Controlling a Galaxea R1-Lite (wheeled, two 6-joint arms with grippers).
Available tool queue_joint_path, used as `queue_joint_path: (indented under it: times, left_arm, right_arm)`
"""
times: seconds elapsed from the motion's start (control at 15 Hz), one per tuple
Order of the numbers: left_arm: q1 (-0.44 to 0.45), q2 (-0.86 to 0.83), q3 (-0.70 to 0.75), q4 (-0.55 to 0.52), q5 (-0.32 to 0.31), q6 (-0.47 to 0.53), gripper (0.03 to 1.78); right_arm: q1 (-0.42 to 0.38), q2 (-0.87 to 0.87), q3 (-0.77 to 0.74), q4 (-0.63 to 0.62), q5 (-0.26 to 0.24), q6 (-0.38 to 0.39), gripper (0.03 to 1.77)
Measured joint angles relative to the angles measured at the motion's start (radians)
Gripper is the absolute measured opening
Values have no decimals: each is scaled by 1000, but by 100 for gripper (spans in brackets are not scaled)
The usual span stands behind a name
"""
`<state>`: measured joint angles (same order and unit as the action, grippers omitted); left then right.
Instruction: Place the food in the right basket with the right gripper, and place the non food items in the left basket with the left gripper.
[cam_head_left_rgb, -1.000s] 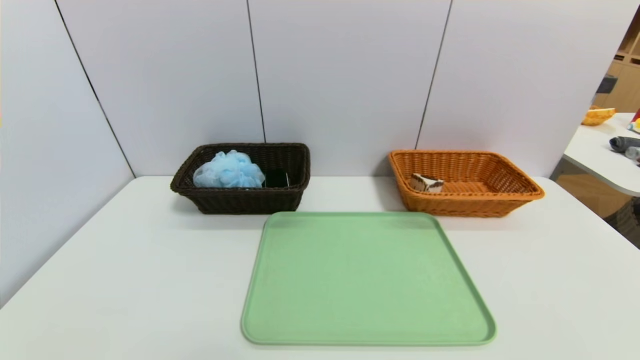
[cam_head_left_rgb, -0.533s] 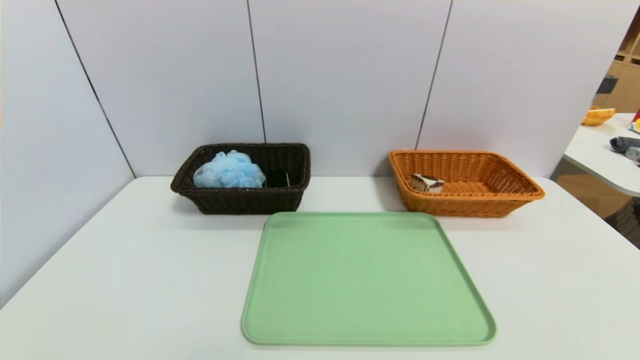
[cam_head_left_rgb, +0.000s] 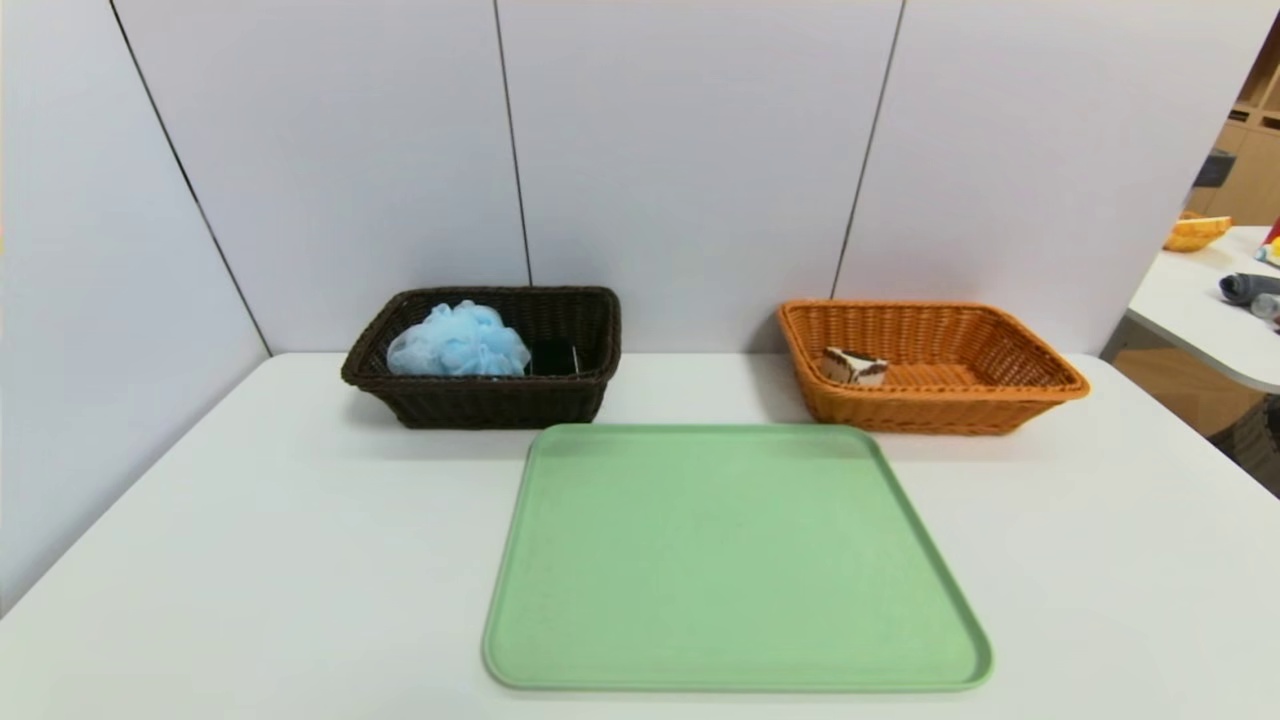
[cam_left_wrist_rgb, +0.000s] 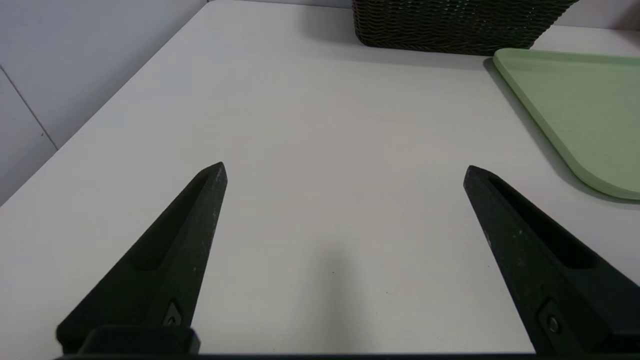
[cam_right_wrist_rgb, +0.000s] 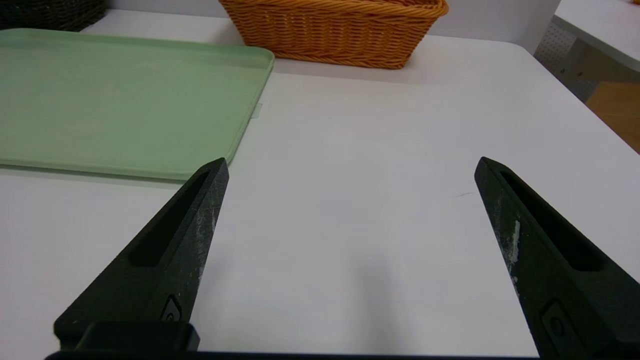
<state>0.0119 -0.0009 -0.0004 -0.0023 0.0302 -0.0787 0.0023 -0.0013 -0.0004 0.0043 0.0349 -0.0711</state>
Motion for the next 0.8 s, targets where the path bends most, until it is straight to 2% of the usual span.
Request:
queue_joint_path:
  times: [0.6, 0.8]
  left_arm:
    - [0, 0, 0, 0, 0, 0, 169]
    - [0, 0, 0, 0, 0, 0, 169]
  right_arm:
    - [0, 0, 0, -1, -10, 1, 170]
    - [0, 0, 0, -1, -16, 36, 170]
